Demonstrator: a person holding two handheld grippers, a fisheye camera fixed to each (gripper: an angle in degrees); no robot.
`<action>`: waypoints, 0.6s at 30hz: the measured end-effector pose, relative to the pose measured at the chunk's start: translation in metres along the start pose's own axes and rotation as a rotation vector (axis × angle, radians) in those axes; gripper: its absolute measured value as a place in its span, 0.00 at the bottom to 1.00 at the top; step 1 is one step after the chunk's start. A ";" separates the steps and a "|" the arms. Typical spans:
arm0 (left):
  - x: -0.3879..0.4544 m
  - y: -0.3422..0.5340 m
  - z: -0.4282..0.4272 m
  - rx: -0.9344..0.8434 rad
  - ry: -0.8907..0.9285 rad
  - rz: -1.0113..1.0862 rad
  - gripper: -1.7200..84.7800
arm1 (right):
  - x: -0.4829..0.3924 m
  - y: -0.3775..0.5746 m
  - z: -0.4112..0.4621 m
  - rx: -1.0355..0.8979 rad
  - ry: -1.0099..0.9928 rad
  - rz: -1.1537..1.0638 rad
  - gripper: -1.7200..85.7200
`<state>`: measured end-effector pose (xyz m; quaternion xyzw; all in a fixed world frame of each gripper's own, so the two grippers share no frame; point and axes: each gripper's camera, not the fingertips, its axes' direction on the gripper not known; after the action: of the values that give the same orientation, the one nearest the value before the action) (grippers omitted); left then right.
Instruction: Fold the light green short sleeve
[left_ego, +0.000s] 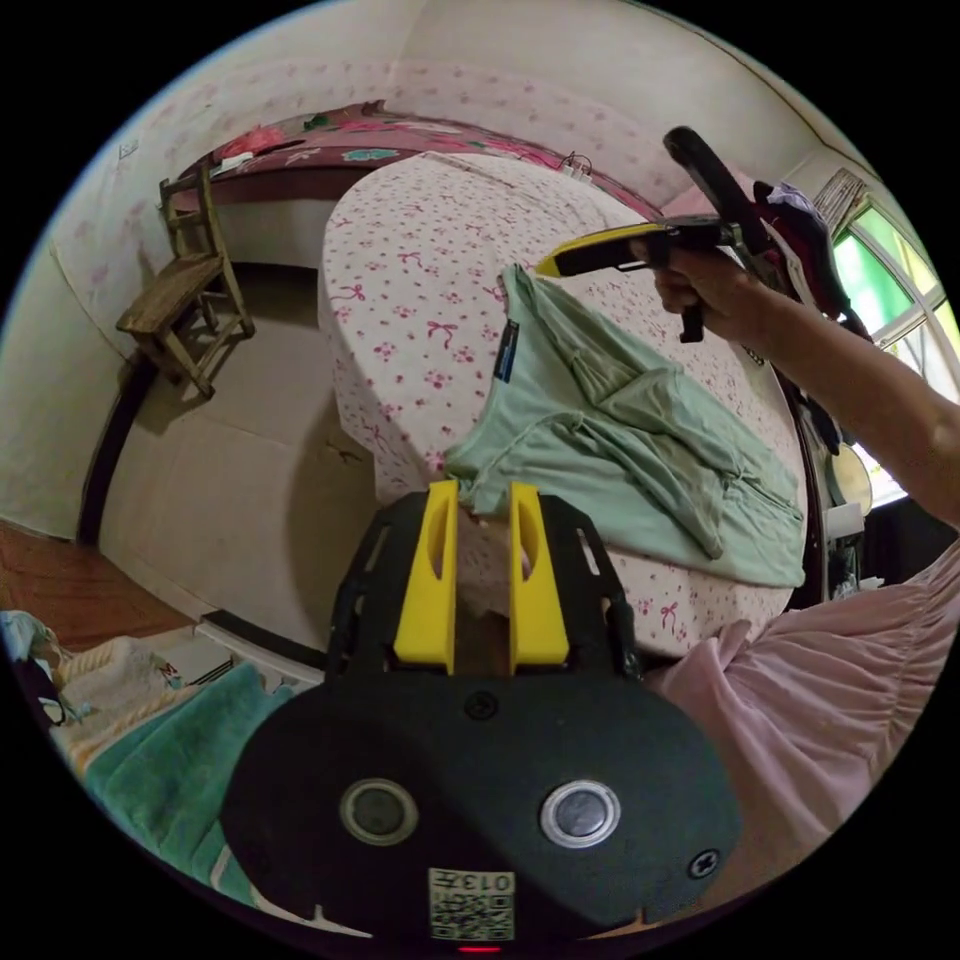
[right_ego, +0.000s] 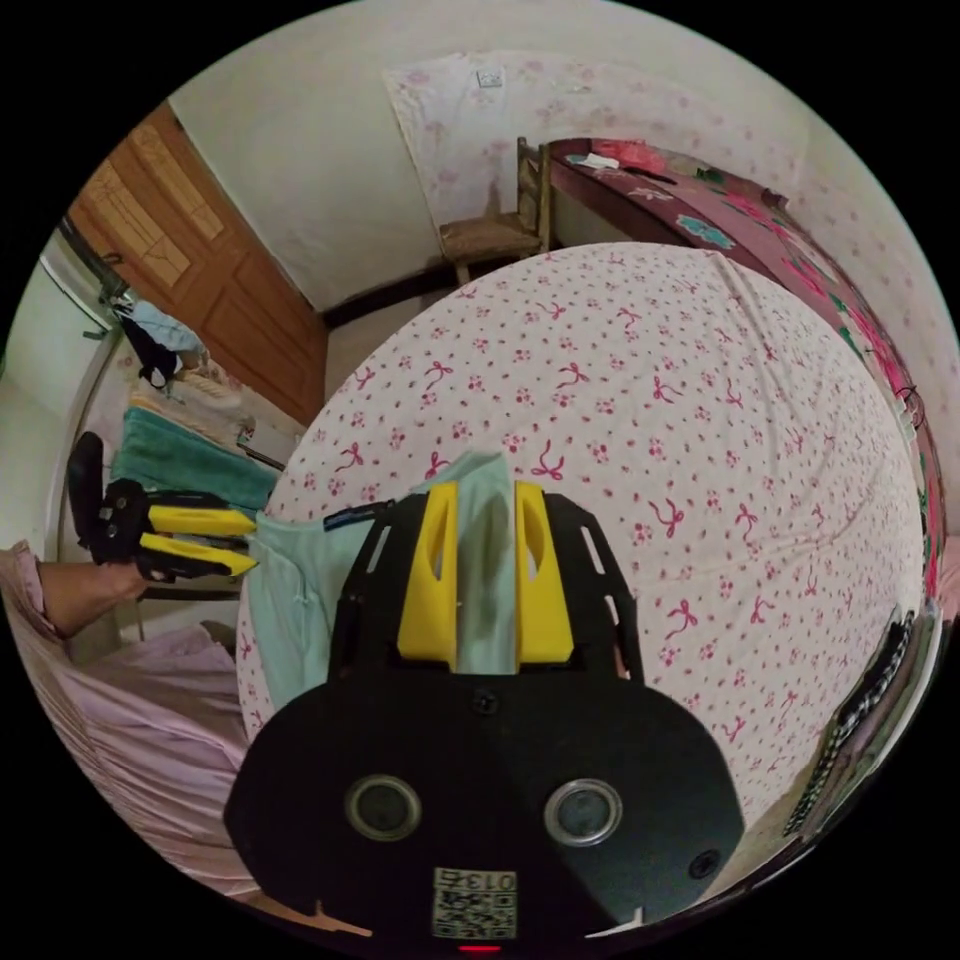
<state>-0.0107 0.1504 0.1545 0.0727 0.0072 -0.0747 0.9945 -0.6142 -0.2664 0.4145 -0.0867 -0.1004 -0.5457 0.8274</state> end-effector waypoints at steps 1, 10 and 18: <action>-0.002 -0.001 0.000 -0.005 -0.005 -0.001 0.09 | 0.003 -0.005 0.008 -0.026 -0.010 0.004 0.11; -0.018 -0.007 -0.011 -0.037 0.025 0.071 0.02 | 0.013 0.008 -0.007 0.010 -0.013 -0.023 0.04; 0.054 -0.017 -0.068 0.006 0.275 0.402 0.02 | 0.058 0.124 -0.128 0.293 -0.106 -0.072 0.04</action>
<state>0.0401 0.1352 0.0836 0.0853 0.1279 0.1356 0.9788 -0.4687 -0.3021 0.3015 0.0101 -0.2255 -0.5490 0.8048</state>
